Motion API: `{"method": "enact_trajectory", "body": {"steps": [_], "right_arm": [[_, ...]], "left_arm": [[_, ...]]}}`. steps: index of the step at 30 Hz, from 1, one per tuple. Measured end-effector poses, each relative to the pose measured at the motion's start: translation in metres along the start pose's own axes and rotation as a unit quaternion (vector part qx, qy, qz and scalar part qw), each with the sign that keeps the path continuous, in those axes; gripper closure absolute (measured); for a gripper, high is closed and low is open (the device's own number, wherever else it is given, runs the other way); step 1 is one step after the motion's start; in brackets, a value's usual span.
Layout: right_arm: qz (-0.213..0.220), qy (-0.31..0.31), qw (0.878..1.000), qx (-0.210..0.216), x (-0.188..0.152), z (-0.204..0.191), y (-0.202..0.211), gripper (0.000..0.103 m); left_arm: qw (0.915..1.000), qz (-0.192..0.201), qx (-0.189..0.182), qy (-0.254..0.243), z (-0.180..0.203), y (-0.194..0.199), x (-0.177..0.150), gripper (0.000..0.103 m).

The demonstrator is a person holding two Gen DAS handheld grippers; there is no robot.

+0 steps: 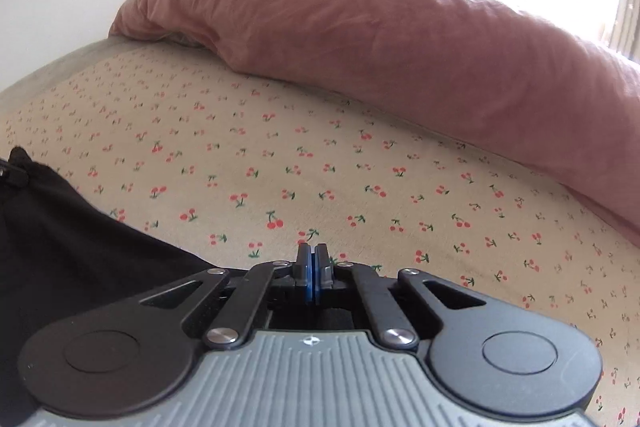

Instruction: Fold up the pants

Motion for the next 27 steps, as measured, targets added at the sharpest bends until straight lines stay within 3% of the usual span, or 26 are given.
{"method": "enact_trajectory", "body": {"steps": [3,5,9,11,13,14,15,17,21,24,27], "right_arm": [[-0.021,-0.005,1.000,-0.021,-0.013,0.000,-0.017,0.103],[-0.034,0.010,0.998,-0.045,-0.020,-0.006,-0.029,0.103],[-0.014,0.017,0.991,-0.130,-0.021,-0.013,-0.037,0.103],[-0.008,0.014,0.987,-0.159,-0.018,-0.012,-0.023,0.103],[0.022,-0.031,0.991,-0.131,-0.014,-0.010,0.012,0.103],[0.031,-0.051,0.991,-0.117,-0.014,-0.010,0.032,0.097],[0.031,-0.062,0.991,-0.115,-0.014,-0.012,0.051,0.084],[0.015,-0.064,0.991,-0.118,-0.018,-0.017,0.080,0.074],[-0.041,-0.110,0.985,-0.126,-0.040,-0.028,0.136,0.073],[-0.029,-0.172,0.979,-0.106,-0.062,-0.045,0.169,0.063],[-0.057,-0.197,0.974,-0.098,-0.091,-0.066,0.172,0.062]], "left_arm": [[0.9995,0.028,0.012,-0.009,0.001,0.008,0.003,0.066],[0.9998,0.009,0.005,0.015,-0.006,-0.001,0.000,0.065],[0.9993,-0.001,-0.006,0.038,-0.016,-0.011,-0.002,0.058],[0.9988,0.007,0.000,0.048,-0.020,-0.005,0.001,0.045],[0.9983,0.025,0.005,0.052,-0.026,0.004,0.004,0.039],[0.9981,0.027,0.008,0.054,-0.029,0.007,0.006,0.039],[0.9977,0.028,0.012,0.060,-0.032,0.010,0.007,0.039],[0.9963,0.031,0.026,0.076,-0.039,0.018,0.010,0.040],[0.9935,0.048,0.041,0.095,-0.049,0.041,0.010,0.041],[0.9944,0.052,0.006,0.091,-0.037,0.057,0.003,0.042],[0.9977,0.045,-0.034,0.038,0.002,0.068,-0.015,0.042]]}}
Point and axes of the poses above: each gripper's, at about its wrist camera, not at the fingertips, and y roughly against the way its jaws point, z to its right, x to its top, the point moved 4 cm from there along -y, roughly the way its jaws point, and after that the axes turned 6 degrees about x, right-handed, at the moved point
